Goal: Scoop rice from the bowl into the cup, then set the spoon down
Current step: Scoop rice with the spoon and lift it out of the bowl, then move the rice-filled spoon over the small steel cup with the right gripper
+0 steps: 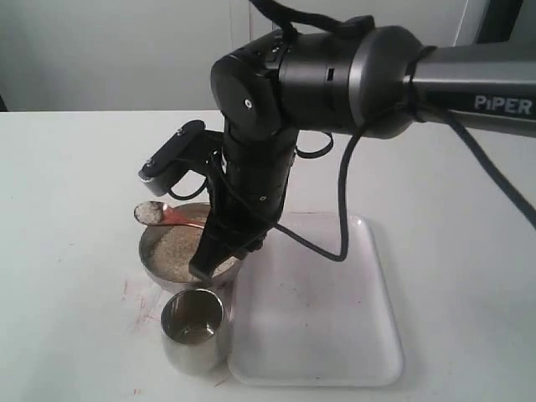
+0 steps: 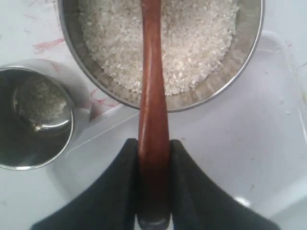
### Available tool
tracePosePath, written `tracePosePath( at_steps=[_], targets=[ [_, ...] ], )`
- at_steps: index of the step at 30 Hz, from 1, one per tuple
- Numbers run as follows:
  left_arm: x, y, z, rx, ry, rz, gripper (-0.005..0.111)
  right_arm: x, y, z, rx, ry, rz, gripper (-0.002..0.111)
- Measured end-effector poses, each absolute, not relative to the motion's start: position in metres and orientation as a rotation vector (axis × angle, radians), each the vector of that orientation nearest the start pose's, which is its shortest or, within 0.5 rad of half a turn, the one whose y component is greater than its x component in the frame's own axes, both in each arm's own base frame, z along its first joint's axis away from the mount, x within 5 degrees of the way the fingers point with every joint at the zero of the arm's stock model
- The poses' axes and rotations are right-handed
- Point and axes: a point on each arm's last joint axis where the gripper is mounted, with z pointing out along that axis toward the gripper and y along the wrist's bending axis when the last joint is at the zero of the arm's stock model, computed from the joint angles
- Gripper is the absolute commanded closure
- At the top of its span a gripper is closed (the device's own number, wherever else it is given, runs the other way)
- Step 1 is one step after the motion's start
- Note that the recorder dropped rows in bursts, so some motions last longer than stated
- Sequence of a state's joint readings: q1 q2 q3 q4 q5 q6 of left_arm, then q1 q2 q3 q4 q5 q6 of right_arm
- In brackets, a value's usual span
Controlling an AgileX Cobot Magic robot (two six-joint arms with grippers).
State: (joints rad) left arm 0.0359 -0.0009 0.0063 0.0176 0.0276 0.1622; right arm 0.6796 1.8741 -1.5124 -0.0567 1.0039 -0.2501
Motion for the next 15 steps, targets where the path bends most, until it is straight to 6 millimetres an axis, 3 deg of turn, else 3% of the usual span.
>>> tracePosePath(
  at_steps=[8,13,15],
  targets=[
    [0.057,0.002,0.209,0.109,1.515,0.173,0.092,0.289,0.229,0.290,-1.312,2.505,0.026,0.108],
    [0.057,0.002,0.209,0.109,1.515,0.173,0.092,0.258,0.205,0.331,-1.285,2.469,0.053,0.108],
    [0.057,0.002,0.209,0.109,1.515,0.173,0.092,0.244,0.193,0.331,-1.299,2.497,0.047,0.108]
  ],
)
